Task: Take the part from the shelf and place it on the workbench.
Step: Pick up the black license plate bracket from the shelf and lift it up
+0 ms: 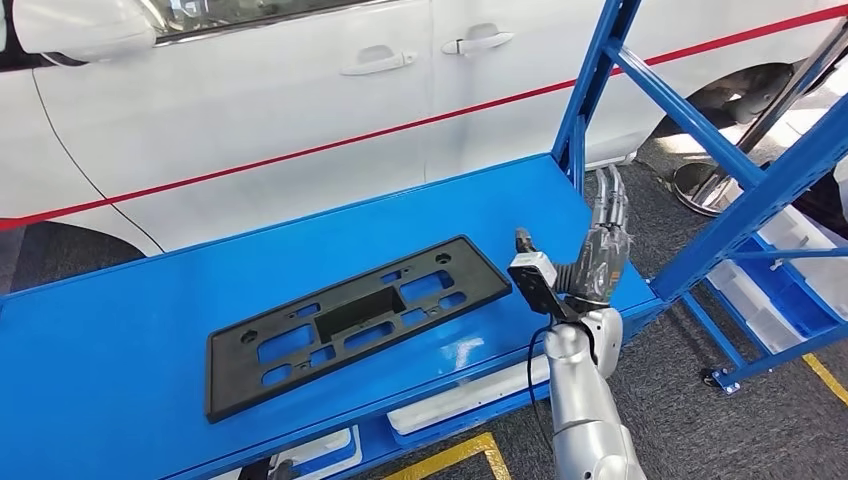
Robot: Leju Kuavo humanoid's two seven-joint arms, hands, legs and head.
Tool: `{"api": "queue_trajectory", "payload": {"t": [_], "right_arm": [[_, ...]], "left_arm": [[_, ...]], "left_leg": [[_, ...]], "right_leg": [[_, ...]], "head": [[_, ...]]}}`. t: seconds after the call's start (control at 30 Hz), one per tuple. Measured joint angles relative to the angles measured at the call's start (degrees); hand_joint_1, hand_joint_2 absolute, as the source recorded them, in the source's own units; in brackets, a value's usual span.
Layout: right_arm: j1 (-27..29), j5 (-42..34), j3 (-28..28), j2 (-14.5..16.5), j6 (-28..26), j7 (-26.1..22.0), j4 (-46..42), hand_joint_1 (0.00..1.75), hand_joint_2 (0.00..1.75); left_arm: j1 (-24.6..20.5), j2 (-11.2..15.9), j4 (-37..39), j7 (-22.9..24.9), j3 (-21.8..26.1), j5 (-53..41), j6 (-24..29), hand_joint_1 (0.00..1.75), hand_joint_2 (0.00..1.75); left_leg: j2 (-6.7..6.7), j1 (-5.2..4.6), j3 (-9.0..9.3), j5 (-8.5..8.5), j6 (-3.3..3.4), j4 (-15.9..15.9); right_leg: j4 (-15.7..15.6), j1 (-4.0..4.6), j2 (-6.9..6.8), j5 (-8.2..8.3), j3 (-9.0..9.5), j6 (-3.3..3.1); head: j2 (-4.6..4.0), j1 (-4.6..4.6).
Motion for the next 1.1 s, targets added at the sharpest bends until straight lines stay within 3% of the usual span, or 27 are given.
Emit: {"api": "queue_trajectory", "payload": {"t": [0.03,0.1,0.13,0.17,0.2,0.27,0.3,0.37,0.43,0.47,0.53,0.57,0.63,0.67,0.7,0.73,0.83,0.97,1.03,1.1], "right_arm": [[-0.36,0.15,0.18,-0.05,-0.01,0.0,0.69,0.0,0.0],[-0.67,0.0,0.36,-0.19,0.0,0.0,2.0,0.0,0.0],[-0.6,-0.2,0.48,-0.3,0.01,0.0,2.56,0.0,0.0],[-0.5,-0.44,0.61,-0.41,0.01,0.0,3.06,0.0,0.0],[-0.46,-0.6,0.76,-0.53,0.01,0.0,3.48,0.0,0.0],[-0.55,-0.68,1.03,-0.68,0.0,0.0,4.1,0.0,0.0],[-0.63,-0.66,1.14,-0.74,-0.01,0.0,4.35,0.0,0.0],[-0.68,-0.85,1.26,-0.89,-0.01,0.0,4.79,0.0,0.0],[-0.71,-2.39,1.49,-1.01,-0.01,0.0,5.27,0.0,0.0],[-0.72,-3.69,1.77,-1.04,-0.01,0.0,5.54,0.0,0.0],[-0.65,-6.14,2.8,-1.19,-0.01,0.0,6.1,0.0,0.0],[-0.56,-7.02,3.49,-1.38,-0.01,0.01,6.4,0.0,0.0],[-0.28,-7.94,5.02,-1.89,-0.02,0.06,7.02,0.0,0.0],[-0.13,-8.06,5.78,-2.12,-0.02,0.11,7.32,0.0,0.0],[-0.02,-8.06,6.46,-2.28,-0.02,0.19,7.58,0.0,0.0],[0.04,-8.26,7.11,-2.41,-0.02,0.33,7.8,0.0,0.0],[0.24,-10.84,9.24,-2.95,-0.04,1.17,8.19,0.0,0.0],[1.1,-13.06,11.7,-3.79,-0.04,1.81,8.24,0.0,0.0],[1.31,-13.18,12.31,-4.18,-0.04,1.89,8.24,0.0,0.0],[1.71,-13.18,12.83,-4.6,-0.04,2.09,8.24,0.0,0.0]], "left_arm": [[0.07,0.03,0.0,-0.07,0.0,0.05,-0.01,0.0,0.0],[0.12,0.07,0.0,-0.12,0.0,0.16,-0.08,0.0,0.0],[0.14,0.07,0.0,-0.13,0.01,0.23,-0.13,0.0,0.0],[0.16,0.08,0.0,-0.15,0.01,0.29,-0.2,0.0,0.0],[0.16,0.09,0.0,-0.15,0.02,0.34,-0.25,0.0,0.0],[0.12,0.1,0.0,-0.19,0.02,0.42,-0.3,0.0,0.0],[0.07,0.09,0.0,-0.2,0.02,0.44,-0.32,0.0,0.0],[-0.02,0.04,0.0,-0.22,0.02,0.44,-0.38,0.0,0.0],[0.04,0.03,0.0,-0.16,0.03,0.44,-0.48,0.0,0.0],[0.18,0.03,0.0,-0.13,0.04,0.43,-0.48,0.0,0.0],[0.37,0.04,0.0,-0.06,0.04,0.51,-0.29,0.0,0.0],[0.37,0.04,0.0,-0.05,0.05,0.69,-0.14,0.0,0.0],[0.31,0.04,0.0,0.13,0.12,1.25,0.17,0.0,0.0],[0.35,0.05,0.0,0.3,0.22,1.54,0.27,0.0,0.0],[0.4,0.05,0.0,0.48,0.34,1.73,0.35,0.0,0.0],[0.42,0.06,0.0,0.61,0.45,1.85,0.51,0.0,0.0],[0.3,-0.07,0.0,0.76,0.55,1.8,1.85,0.0,0.0],[0.36,-0.49,0.0,0.96,0.55,1.67,3.14,0.0,0.0],[0.29,-0.78,0.0,1.02,0.55,1.51,3.23,0.0,0.0],[0.23,-0.98,0.0,1.17,0.55,1.25,3.25,0.0,0.0]], "left_leg": [[-0.27,0.16,0.28,-0.03,0.33,-0.27],[-0.88,0.12,0.44,-0.2,0.72,-0.32],[-1.31,0.1,0.46,-0.26,0.76,-0.31],[-1.76,0.09,0.51,-0.31,0.76,-0.3],[-2.28,0.09,0.61,-0.36,0.72,-0.29],[-3.31,0.1,0.87,-0.48,0.52,-0.25],[-3.83,0.0,0.87,-0.59,0.3,-0.11],[-4.72,-0.02,0.73,-0.72,-0.28,0.03],[-5.51,0.08,0.64,-0.77,-1.02,-0.06],[-5.04,0.08,0.61,-0.96,-1.34,0.2],[-2.52,0.05,-0.5,-2.78,-1.87,3.11],[-0.89,0.1,-1.84,-4.49,-2.08,6.28],[0.55,0.3,-5.25,-7.78,-2.5,13.43],[0.77,0.4,-6.18,-8.26,-2.68,15.38],[0.88,0.5,-6.03,-7.66,-2.8,15.18],[0.95,0.6,-4.69,-6.06,-2.84,12.64],[1.07,0.53,0.56,-1.88,-2.39,2.48],[0.88,0.25,1.04,-1.2,-0.97,0.85],[0.95,0.38,0.86,-0.65,-0.06,0.38],[1.0,0.28,0.3,-0.13,0.62,0.24]], "right_leg": [[2.52,-0.04,0.1,-1.25,-1.23,0.18],[9.98,-0.05,0.34,-4.07,-5.72,0.38],[12.98,-0.07,0.41,-4.66,-7.85,0.46],[14.22,-0.08,0.46,-4.15,-9.16,0.49],[13.36,-0.1,0.55,-2.56,-9.4,0.46],[7.01,-0.16,1.53,2.18,-7.27,0.22],[3.32,-0.25,2.9,3.87,-5.82,0.02],[-0.78,-0.26,4.81,5.11,-4.15,-0.37],[-1.45,-0.18,4.52,5.0,-3.73,-0.9],[-1.66,-0.22,4.07,5.07,-3.46,-1.25],[-2.16,-0.46,3.24,5.24,-2.94,-1.96],[-2.25,-0.41,2.86,5.23,-2.78,-2.19],[-2.14,-0.35,2.07,5.13,-2.73,-2.4],[-2.05,-0.36,1.72,5.1,-2.71,-2.4],[-1.94,-0.4,1.44,5.06,-2.71,-2.36],[-1.78,-0.45,1.28,4.97,-2.69,-2.23],[-1.14,-0.37,0.97,4.52,-2.85,-1.42],[-1.13,-0.28,0.88,4.55,-2.93,-0.23],[0.93,-0.43,0.85,2.43,-3.69,0.22],[7.31,-0.42,0.82,-2.11,-6.12,0.47]], "head": [[0.0,0.01],[0.0,0.01],[0.0,0.01],[0.0,0.01],[0.0,0.01],[0.0,0.01],[0.0,0.01],[0.0,0.0],[0.0,0.0],[0.0,0.0],[0.0,-0.16],[0.0,-0.24],[0.0,-0.32],[0.0,-0.32],[0.0,-0.32],[0.0,-0.32],[0.0,-0.31],[0.0,-0.28],[0.0,-0.27],[0.0,-0.26]]}}
